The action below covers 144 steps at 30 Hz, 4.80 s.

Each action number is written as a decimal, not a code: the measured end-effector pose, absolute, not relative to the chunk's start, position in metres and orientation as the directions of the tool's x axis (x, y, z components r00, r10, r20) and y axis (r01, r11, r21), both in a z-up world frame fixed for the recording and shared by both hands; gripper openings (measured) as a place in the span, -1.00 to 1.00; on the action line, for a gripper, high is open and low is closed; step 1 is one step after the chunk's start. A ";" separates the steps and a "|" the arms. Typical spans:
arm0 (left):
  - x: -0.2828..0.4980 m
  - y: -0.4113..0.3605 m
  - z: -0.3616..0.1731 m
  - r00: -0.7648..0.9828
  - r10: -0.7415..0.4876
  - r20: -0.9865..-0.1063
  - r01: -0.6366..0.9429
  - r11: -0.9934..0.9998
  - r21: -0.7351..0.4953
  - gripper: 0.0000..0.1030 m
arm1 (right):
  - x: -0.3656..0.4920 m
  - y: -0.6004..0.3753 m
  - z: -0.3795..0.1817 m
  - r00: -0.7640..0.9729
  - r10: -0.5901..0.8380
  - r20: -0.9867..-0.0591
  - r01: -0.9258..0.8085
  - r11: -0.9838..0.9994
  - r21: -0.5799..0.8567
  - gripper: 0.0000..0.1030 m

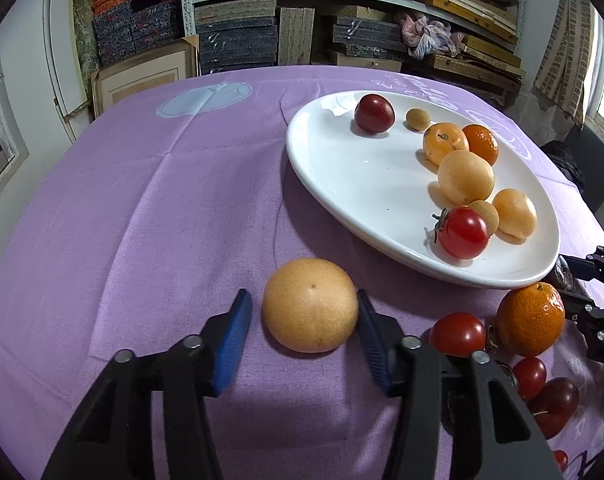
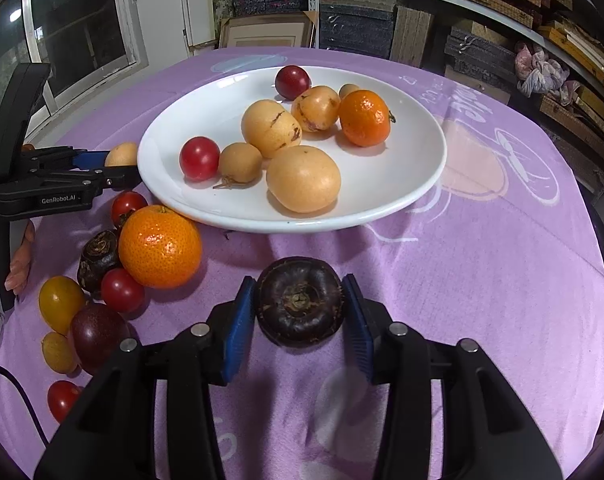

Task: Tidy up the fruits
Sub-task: 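Place the grapefruit and mangosteen onto the white plate with both grippers, then withdraw both grippers and move the left gripper toward an orange tomato, then grasp the orange tomato with the left gripper while the right gripper grasps a dark red plum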

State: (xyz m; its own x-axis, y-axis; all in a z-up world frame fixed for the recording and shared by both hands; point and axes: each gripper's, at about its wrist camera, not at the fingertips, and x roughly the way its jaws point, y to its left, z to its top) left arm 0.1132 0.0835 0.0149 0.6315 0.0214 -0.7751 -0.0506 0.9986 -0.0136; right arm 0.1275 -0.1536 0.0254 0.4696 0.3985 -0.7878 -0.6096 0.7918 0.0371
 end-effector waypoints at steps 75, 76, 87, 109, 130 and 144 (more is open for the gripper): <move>0.023 0.059 0.007 0.592 0.026 -0.805 -0.031 0.999 0.010 0.93 | 0.083 -0.240 0.057 0.531 0.583 -0.615 -0.395 0.812 0.429 0.92; 0.022 0.062 0.007 0.591 0.004 -0.807 -0.026 1.000 -0.014 0.93 | 0.083 -0.240 0.056 0.528 0.585 -0.616 -0.395 0.811 0.431 0.92; 0.022 0.057 0.006 0.587 0.007 -0.810 -0.005 1.000 0.006 0.93 | 0.066 -0.223 0.063 0.513 0.634 -0.579 -0.506 0.768 0.393 0.92; 0.024 0.058 0.006 0.590 0.020 -0.807 -0.017 1.000 0.013 0.93 | 0.032 -0.127 0.040 0.419 0.554 -0.719 -0.672 0.722 0.165 0.00; 0.023 0.060 0.006 0.592 0.002 -0.806 0.004 1.000 0.006 0.93 | 0.042 -0.122 0.034 0.351 0.586 -0.730 -0.683 0.693 0.228 -0.22; 0.013 0.061 0.020 0.673 -0.060 -0.737 0.025 0.998 -0.058 0.93 | 0.046 -0.127 0.030 0.326 0.603 -0.728 -0.672 0.689 0.271 -0.22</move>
